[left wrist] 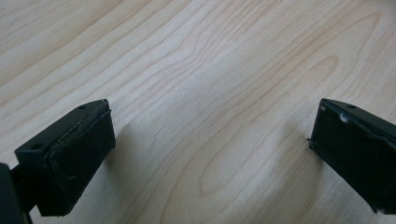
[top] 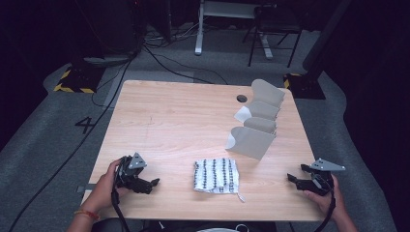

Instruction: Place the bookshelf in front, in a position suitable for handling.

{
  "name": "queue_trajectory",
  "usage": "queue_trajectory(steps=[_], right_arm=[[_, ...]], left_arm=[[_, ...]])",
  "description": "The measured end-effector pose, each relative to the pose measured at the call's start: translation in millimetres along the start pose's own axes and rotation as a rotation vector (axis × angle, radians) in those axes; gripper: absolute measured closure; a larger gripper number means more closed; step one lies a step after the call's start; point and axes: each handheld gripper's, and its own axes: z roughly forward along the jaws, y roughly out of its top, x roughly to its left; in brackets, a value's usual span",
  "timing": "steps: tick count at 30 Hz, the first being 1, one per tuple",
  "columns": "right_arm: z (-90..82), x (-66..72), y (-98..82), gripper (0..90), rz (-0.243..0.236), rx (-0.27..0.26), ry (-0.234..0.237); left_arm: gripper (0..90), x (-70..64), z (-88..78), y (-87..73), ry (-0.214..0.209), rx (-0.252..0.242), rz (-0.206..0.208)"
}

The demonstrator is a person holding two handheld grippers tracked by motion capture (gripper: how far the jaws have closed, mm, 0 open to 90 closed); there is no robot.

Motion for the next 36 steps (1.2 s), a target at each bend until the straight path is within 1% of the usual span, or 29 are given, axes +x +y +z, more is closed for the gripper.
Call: queue_trajectory(steps=[2,3,5,8,9,11,12,16,18,20,21,22,25,27,28,31,33,34,35,36], right_arm=[[0.2,-0.4,0.2,22.9,-0.004,0.000,0.003],[0.0,-0.3,0.2,23.4,-0.004,0.000,0.004],[-0.1,-0.2,0.6,24.3,-0.005,0.002,0.005],[0.8,-0.2,3.0,27.7,-0.002,0.008,0.001],[1.1,-0.5,4.7,29.8,-0.009,0.010,-0.005],[1.0,-0.9,5.0,30.6,-0.005,0.012,-0.009],[0.6,-2.0,6.1,31.6,0.011,0.013,-0.012],[1.8,0.1,7.2,32.3,0.006,0.022,-0.018],[1.8,1.0,8.0,32.5,0.003,0.024,-0.019],[-0.6,0.5,8.7,32.5,0.014,0.007,-0.013],[-0.6,0.5,8.7,32.5,0.014,0.007,-0.013],[-3.7,0.9,9.4,32.6,0.026,-0.011,0.002],[-7.2,2.5,12.3,33.1,0.017,-0.028,0.002],[-10.0,4.2,18.5,34.0,0.004,-0.044,-0.005],[-10.7,5.1,24.0,34.4,-0.006,-0.053,-0.017],[-11.5,8.4,38.6,35.1,-0.024,-0.055,-0.045],[-13.4,10.8,46.4,35.3,-0.033,-0.070,-0.037],[-15.1,12.5,52.0,35.6,-0.042,-0.080,-0.041],[-17.5,14.9,59.8,35.7,-0.062,-0.089,-0.049],[-17.5,14.9,59.8,35.7,-0.062,-0.089,-0.049]], left_arm=[[0.1,2.2,4.4,5.0,-0.028,0.000,0.030],[0.1,2.7,8.8,10.3,-0.035,0.000,0.044],[0.2,1.9,12.4,14.2,-0.049,0.000,0.057],[0.3,-3.9,19.2,22.2,-0.083,0.003,0.095],[0.3,-7.2,20.4,23.5,-0.090,0.003,0.108],[0.3,-8.2,20.3,23.4,-0.090,0.002,0.110],[0.7,-9.0,20.0,23.0,-0.092,0.001,0.109],[0.3,-10.6,20.6,23.6,-0.091,0.002,0.114],[0.5,-12.0,20.3,23.2,-0.088,0.002,0.106],[1.7,-13.9,18.9,21.7,-0.081,-0.003,0.100],[1.8,-13.9,18.9,21.7,-0.081,-0.003,0.100],[1.8,-14.3,18.8,21.6,-0.081,-0.003,0.100],[1.7,-16.4,19.6,22.4,-0.081,-0.003,0.099],[1.7,-18.8,20.6,23.6,-0.078,-0.002,0.094],[1.7,-19.3,21.0,24.0,-0.077,-0.002,0.094],[1.7,-20.2,21.8,24.5,-0.077,-0.005,0.093],[1.8,-20.3,21.8,24.6,-0.076,-0.005,0.092],[1.7,-20.5,21.8,24.7,-0.075,-0.004,0.092],[1.7,-20.7,21.8,24.9,-0.074,-0.003,0.092],[1.7,-21.2,22.1,25.1,-0.073,-0.003,0.089]])
